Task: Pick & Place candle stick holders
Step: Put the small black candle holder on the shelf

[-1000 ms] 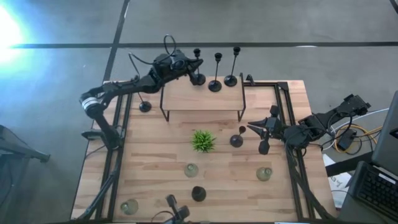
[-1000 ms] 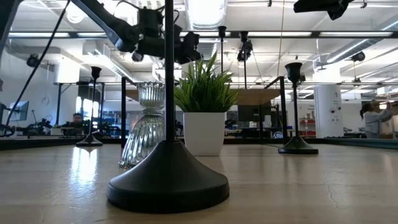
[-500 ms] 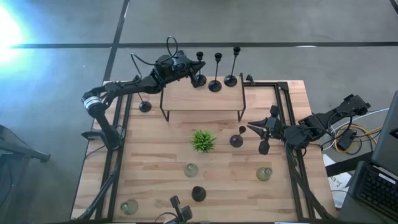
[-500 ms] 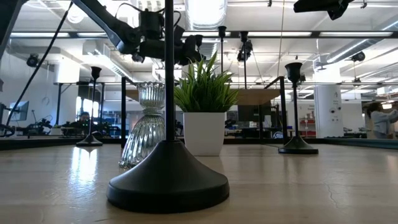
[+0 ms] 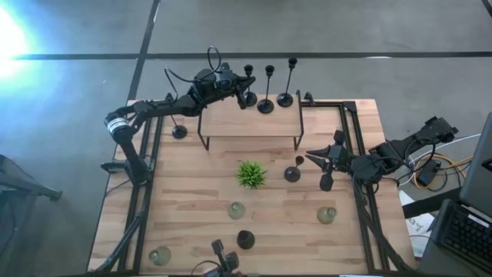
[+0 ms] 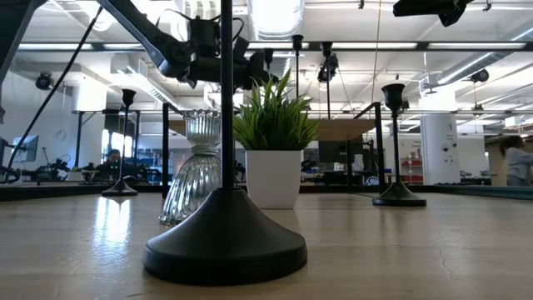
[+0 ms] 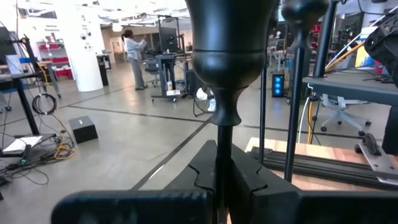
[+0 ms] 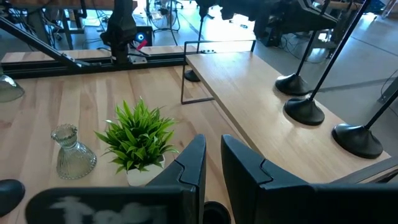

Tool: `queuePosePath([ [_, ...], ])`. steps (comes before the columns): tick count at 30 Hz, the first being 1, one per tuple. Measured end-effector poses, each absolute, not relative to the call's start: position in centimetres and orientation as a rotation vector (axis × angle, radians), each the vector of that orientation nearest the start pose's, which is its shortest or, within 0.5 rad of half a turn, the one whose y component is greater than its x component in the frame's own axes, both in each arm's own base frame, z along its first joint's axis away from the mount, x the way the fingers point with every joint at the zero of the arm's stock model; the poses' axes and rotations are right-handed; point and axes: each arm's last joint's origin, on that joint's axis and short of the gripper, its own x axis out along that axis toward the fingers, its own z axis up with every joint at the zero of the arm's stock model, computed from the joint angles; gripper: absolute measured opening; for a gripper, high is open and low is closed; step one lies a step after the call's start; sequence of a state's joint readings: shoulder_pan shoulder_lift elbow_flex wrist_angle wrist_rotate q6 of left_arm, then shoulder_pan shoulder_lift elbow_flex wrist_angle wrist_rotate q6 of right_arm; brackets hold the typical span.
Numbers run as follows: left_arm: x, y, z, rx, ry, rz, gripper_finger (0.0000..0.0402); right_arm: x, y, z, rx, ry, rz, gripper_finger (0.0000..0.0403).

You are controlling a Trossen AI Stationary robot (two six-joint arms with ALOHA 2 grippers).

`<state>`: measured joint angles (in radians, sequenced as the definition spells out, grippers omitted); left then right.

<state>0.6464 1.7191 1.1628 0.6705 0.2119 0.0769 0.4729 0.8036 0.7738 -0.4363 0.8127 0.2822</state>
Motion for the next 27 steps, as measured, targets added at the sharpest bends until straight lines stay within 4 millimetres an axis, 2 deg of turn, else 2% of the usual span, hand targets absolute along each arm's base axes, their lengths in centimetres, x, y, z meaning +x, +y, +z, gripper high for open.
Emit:
queuePosePath([
  [27,31.59,23.66,29.67,0.094,-0.083,0.44,0.0013,15.4,5.52,30.74,-0.006,0.318,-0.38,0.0043],
])
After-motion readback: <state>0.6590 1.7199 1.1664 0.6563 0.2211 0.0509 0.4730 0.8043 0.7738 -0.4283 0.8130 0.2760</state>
